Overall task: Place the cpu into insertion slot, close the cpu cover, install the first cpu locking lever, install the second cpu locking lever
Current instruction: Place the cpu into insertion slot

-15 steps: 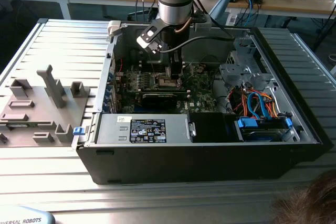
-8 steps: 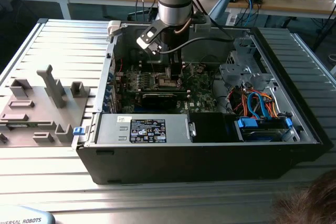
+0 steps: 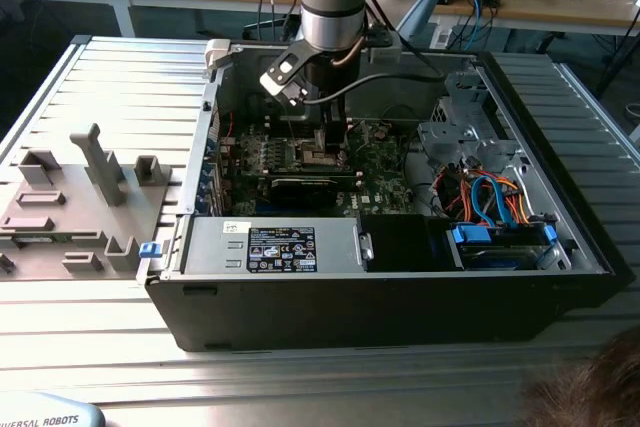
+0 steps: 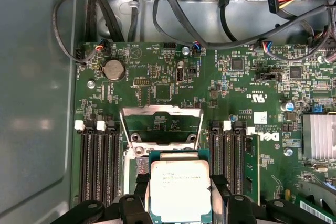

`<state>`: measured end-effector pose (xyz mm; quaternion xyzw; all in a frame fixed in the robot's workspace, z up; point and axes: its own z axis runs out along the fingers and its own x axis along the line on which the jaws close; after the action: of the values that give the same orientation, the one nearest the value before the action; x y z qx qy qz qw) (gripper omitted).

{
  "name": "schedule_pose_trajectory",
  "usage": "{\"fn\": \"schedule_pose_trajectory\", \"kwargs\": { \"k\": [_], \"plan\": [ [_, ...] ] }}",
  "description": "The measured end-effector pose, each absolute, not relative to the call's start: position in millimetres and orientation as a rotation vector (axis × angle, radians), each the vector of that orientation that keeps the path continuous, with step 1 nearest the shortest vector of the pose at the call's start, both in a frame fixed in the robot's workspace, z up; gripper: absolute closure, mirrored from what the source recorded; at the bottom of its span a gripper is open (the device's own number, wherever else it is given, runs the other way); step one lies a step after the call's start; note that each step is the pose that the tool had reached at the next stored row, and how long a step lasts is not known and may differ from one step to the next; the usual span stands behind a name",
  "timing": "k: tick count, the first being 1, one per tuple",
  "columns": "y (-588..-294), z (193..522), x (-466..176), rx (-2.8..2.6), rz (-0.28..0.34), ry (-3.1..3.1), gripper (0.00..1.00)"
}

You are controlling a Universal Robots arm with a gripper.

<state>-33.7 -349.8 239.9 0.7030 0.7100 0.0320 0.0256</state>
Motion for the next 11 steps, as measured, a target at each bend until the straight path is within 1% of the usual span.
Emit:
{"fn": "schedule_pose_trajectory", "kwargs": {
  "k": [11],
  "plan": [
    [-349.8,236.1,-34.2,2.173,0.099,2.195,0.46]
  ]
}}
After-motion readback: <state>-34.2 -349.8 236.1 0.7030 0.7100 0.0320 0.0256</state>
